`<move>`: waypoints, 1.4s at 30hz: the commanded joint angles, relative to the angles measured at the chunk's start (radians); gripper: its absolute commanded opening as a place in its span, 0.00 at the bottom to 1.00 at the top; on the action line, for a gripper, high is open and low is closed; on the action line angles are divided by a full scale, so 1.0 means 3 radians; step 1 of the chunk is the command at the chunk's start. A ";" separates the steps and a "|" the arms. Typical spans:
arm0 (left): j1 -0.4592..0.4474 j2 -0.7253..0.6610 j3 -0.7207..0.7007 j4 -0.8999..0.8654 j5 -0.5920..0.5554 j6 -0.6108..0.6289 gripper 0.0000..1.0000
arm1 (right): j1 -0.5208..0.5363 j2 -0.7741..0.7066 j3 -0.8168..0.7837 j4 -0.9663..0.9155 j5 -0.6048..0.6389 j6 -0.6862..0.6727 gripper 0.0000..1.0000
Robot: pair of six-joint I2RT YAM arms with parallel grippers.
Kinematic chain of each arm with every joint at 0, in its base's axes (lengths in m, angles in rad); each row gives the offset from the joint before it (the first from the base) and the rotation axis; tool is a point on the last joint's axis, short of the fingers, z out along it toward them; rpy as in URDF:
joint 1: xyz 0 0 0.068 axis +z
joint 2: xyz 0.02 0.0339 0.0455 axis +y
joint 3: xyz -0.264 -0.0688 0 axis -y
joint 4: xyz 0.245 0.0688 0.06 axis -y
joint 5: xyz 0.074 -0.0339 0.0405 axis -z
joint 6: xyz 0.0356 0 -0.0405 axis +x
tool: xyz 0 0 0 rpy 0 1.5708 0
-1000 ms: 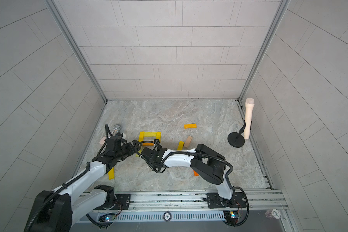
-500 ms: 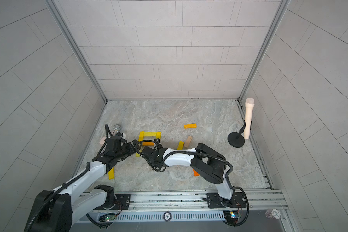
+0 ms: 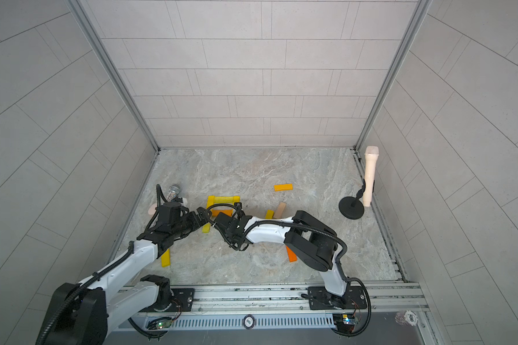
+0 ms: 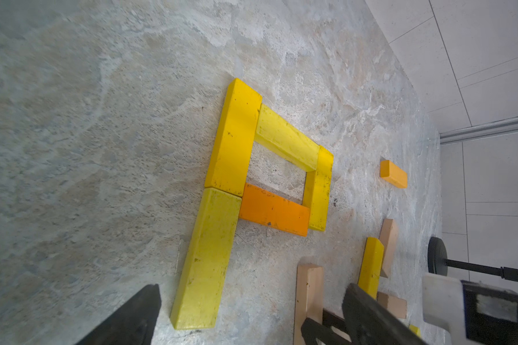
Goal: Assemble the number 8 with building blocks
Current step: Assemble the building block at the center of the board.
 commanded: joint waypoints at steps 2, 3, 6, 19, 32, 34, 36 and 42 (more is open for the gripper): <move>0.0020 0.0046 0.0114 0.0110 -0.0025 -0.0082 1.00 | -0.0007 0.0062 0.0041 -0.0004 0.0036 0.0100 0.34; 0.0020 0.0084 0.0145 0.0084 -0.0024 -0.0081 1.00 | -0.0014 0.0063 0.0040 0.0002 0.0020 0.0105 0.34; 0.0018 0.0179 0.0190 0.0100 0.0015 -0.0090 1.00 | -0.0051 0.0072 0.0036 0.0012 -0.0005 0.0143 0.33; 0.0024 0.0320 0.0240 0.0203 0.0164 -0.0112 1.00 | -0.0168 0.0211 0.0236 -0.0053 -0.0069 0.0159 0.33; 0.0021 0.0384 0.0242 0.0264 0.0193 -0.0129 1.00 | -0.0202 0.0265 0.0264 -0.0028 -0.0065 0.0214 0.33; 0.0025 0.0399 0.0242 0.0266 0.0200 -0.0134 1.00 | -0.0200 0.0288 0.0302 -0.0031 -0.0078 0.0207 0.33; 0.0023 0.0409 0.0242 0.0271 0.0203 -0.0134 1.00 | -0.0204 0.0299 0.0321 -0.0029 -0.0083 0.0207 0.33; 0.0026 0.0432 0.0240 0.0282 0.0208 -0.0129 1.00 | -0.0214 0.0310 0.0321 -0.0024 -0.0079 0.0246 0.34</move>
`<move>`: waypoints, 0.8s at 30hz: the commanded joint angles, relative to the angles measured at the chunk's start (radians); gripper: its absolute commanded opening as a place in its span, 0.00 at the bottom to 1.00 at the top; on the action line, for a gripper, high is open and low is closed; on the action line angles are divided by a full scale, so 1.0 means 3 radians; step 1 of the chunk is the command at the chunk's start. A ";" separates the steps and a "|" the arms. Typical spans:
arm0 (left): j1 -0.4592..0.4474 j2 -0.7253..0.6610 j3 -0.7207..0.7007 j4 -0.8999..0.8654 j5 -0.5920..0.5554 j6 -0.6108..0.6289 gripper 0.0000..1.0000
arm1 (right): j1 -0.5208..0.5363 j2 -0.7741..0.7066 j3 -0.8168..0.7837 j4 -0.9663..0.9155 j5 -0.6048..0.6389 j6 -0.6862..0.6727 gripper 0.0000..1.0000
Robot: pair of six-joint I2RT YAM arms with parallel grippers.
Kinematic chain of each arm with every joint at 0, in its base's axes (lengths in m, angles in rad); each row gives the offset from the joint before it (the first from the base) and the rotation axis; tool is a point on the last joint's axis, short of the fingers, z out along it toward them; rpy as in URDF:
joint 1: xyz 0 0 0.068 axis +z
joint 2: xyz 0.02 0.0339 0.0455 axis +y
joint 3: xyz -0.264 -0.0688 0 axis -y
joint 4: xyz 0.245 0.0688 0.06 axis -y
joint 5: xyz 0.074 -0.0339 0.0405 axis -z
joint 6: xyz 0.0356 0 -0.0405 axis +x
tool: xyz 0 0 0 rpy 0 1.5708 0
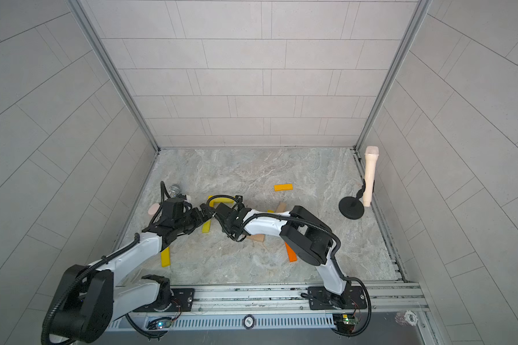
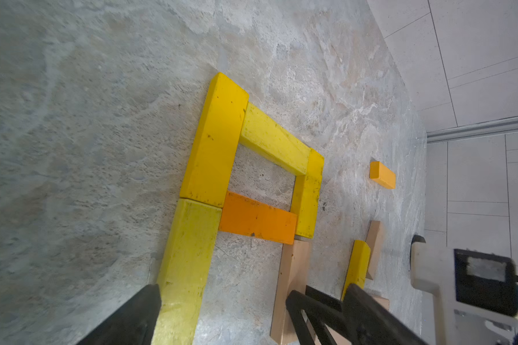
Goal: Assemble the number 8 with building blocks
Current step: Assemble the building block at the center of the board.
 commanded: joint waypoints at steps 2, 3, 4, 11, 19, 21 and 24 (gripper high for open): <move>0.0024 0.0027 0.0104 0.0066 0.0009 -0.0028 1.00 | -0.0019 0.0088 -0.0001 -0.0061 0.0043 0.0141 0.35; 0.0024 0.0029 0.0103 0.0064 0.0009 -0.0024 1.00 | -0.0023 0.0087 -0.0008 -0.0053 0.0043 0.0154 0.36; 0.0022 0.0032 0.0104 0.0071 0.0009 -0.0024 1.00 | -0.0020 0.0086 -0.0013 -0.0049 0.0044 0.0169 0.36; 0.0024 0.0066 0.0106 0.0078 0.0026 -0.0019 1.00 | -0.0030 0.0081 -0.0049 0.0060 0.0035 0.0249 0.37; 0.0020 0.0067 0.0112 0.0069 0.0023 -0.0016 1.00 | -0.0022 0.0066 -0.0064 0.0102 0.0006 0.0277 0.37; 0.0019 0.0067 0.0113 0.0067 0.0020 -0.0014 1.00 | -0.0028 0.0061 -0.0077 0.0107 0.0003 0.0282 0.38; 0.0024 0.0061 0.0108 0.0065 0.0022 -0.0015 1.00 | -0.0022 0.0061 -0.0088 0.0110 0.0007 0.0280 0.38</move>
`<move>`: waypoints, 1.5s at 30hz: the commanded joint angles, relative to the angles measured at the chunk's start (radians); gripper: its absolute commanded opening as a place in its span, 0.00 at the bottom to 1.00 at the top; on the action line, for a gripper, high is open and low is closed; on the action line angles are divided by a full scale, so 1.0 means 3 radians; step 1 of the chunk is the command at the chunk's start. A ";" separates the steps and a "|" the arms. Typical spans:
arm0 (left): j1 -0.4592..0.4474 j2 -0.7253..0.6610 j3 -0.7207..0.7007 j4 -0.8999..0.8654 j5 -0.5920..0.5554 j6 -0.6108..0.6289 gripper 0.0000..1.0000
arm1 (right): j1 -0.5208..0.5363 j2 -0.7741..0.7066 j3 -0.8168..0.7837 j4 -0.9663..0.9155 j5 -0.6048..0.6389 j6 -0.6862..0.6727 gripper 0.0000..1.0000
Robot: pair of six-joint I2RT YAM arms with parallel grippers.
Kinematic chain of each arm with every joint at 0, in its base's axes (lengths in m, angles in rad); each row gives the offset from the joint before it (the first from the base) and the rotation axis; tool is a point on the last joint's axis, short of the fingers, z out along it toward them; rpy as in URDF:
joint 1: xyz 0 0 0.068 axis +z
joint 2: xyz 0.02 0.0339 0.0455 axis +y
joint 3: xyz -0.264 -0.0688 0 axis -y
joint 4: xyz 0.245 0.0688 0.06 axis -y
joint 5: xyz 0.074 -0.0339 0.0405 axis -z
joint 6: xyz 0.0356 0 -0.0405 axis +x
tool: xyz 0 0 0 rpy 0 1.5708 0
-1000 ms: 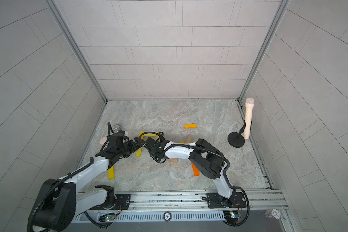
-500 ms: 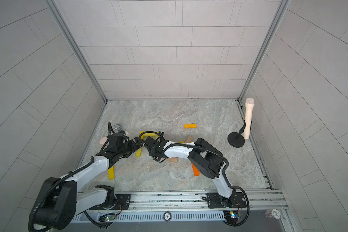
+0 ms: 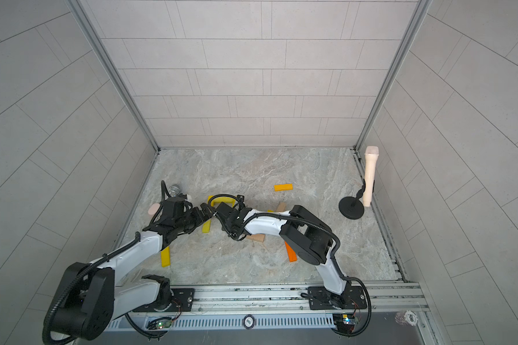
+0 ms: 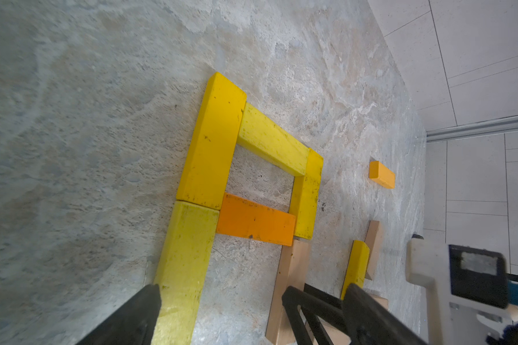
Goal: Assemble the number 8 with building blocks
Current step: Assemble the building block at the center of the board, then pick up the building block from the center of the board.
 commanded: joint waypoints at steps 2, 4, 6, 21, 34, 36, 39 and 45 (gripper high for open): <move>0.0022 0.0005 0.0075 0.0044 0.0001 -0.0009 1.00 | -0.0007 0.0047 -0.0057 -0.0020 0.0051 0.0103 0.38; 0.0020 -0.0005 0.0077 0.0033 -0.0007 0.0014 1.00 | -0.0005 0.0037 -0.0053 -0.0053 0.0082 0.0088 0.39; 0.0022 -0.0015 0.0074 0.0009 -0.0002 0.0047 1.00 | -0.0004 0.0008 -0.0052 -0.0082 0.0107 0.0033 0.40; -0.0004 -0.0302 0.0098 -0.0519 0.0065 0.0313 1.00 | 0.0109 -0.0686 -0.0368 0.0046 0.0249 -0.1042 0.68; -0.0167 -0.0929 0.0021 -0.1035 -0.0147 0.0357 1.00 | -0.0015 -0.1694 -0.1248 -0.0119 -0.0221 -0.2401 0.73; -0.0185 -0.0992 0.0018 -0.1097 -0.0188 0.0341 1.00 | -0.0117 -0.1814 -0.1391 -0.0154 -0.0353 -0.2534 0.73; -0.0208 -0.1039 0.0017 -0.1132 -0.0216 0.0316 1.00 | -0.0298 -0.1931 -0.1534 -0.0161 -0.0564 -0.2691 0.73; -0.0232 -0.1074 0.0031 -0.1102 -0.0215 0.0325 1.00 | -0.0455 -0.1841 -0.1485 -0.0321 -0.0743 -0.2995 0.67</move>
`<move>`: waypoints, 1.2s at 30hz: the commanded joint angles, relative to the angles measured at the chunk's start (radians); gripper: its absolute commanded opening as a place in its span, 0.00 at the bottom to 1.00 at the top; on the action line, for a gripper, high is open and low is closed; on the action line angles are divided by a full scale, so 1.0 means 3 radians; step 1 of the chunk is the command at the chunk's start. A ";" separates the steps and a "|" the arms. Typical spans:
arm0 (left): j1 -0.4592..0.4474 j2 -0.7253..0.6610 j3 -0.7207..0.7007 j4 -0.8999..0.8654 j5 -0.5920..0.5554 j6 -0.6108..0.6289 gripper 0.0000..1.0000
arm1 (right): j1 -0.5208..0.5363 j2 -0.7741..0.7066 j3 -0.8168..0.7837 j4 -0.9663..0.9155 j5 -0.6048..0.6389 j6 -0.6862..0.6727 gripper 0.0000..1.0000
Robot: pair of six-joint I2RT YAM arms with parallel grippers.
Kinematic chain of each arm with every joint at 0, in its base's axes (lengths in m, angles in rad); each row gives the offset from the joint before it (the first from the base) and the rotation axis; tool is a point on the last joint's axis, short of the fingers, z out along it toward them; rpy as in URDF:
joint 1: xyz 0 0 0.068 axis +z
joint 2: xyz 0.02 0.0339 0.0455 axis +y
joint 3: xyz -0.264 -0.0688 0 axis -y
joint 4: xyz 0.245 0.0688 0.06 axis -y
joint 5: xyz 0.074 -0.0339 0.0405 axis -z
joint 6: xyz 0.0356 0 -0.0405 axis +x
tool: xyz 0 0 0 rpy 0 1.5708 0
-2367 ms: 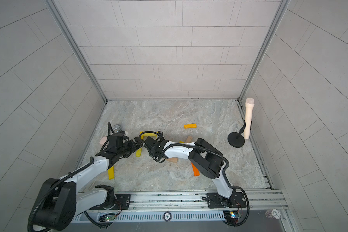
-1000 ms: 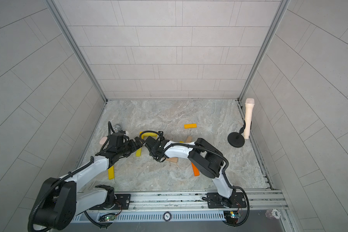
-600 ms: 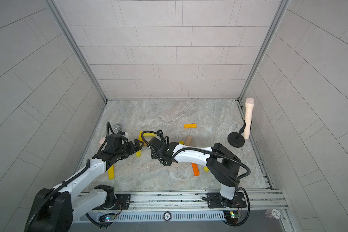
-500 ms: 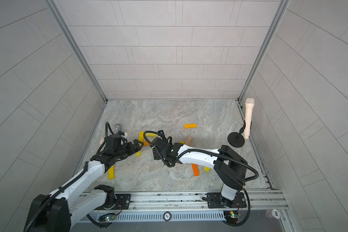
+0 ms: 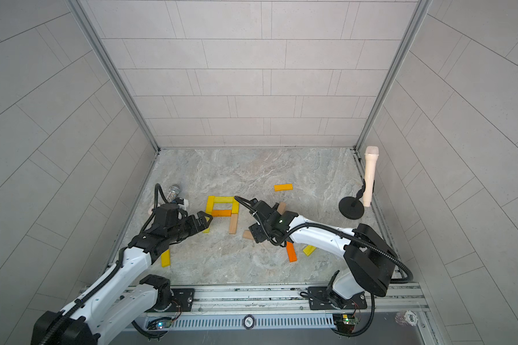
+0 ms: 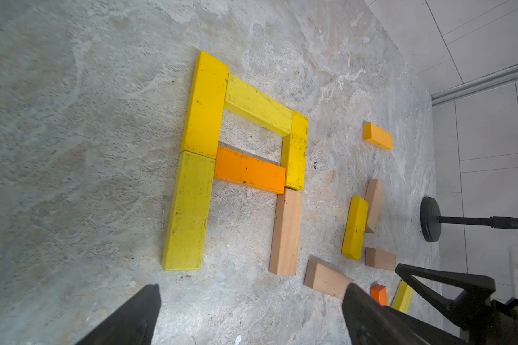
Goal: Assemble the number 8 with building blocks
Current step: Pick up the building block from the center of the board.
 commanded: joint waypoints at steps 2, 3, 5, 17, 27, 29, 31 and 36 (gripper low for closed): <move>-0.0025 -0.0029 0.0041 -0.0026 -0.0046 0.0039 1.00 | -0.0012 0.0119 0.0090 -0.0173 -0.0262 -0.0387 0.66; -0.0023 -0.0025 0.0056 -0.0016 -0.0041 0.0078 1.00 | -0.0013 0.0163 0.0106 -0.0189 -0.0319 -0.0444 0.66; -0.0023 -0.0036 0.0088 -0.0016 -0.0050 0.0124 1.00 | 0.0009 0.0239 0.0134 -0.0196 -0.0358 -0.0544 0.66; 0.0002 -0.0141 0.0095 0.0041 -0.0426 -0.0008 1.00 | 0.0159 0.0764 0.0494 -0.0403 -0.0197 -0.0902 0.66; 0.0073 -0.0006 0.0107 0.0066 -0.0374 -0.0044 1.00 | 0.0210 0.1052 0.0693 -0.0545 -0.0121 -0.1109 0.58; 0.0083 -0.0002 0.0105 0.0066 -0.0373 -0.0036 1.00 | 0.0211 0.1083 0.0722 -0.0568 -0.0125 -0.1146 0.55; 0.0085 0.0007 0.0100 0.0061 -0.0374 -0.0030 1.00 | 0.0211 0.1117 0.0749 -0.0580 -0.0140 -0.1183 0.51; 0.0123 0.0042 0.0095 0.0013 -0.0376 -0.0072 1.00 | 0.0240 0.1184 0.0826 -0.0650 -0.0157 -0.1283 0.40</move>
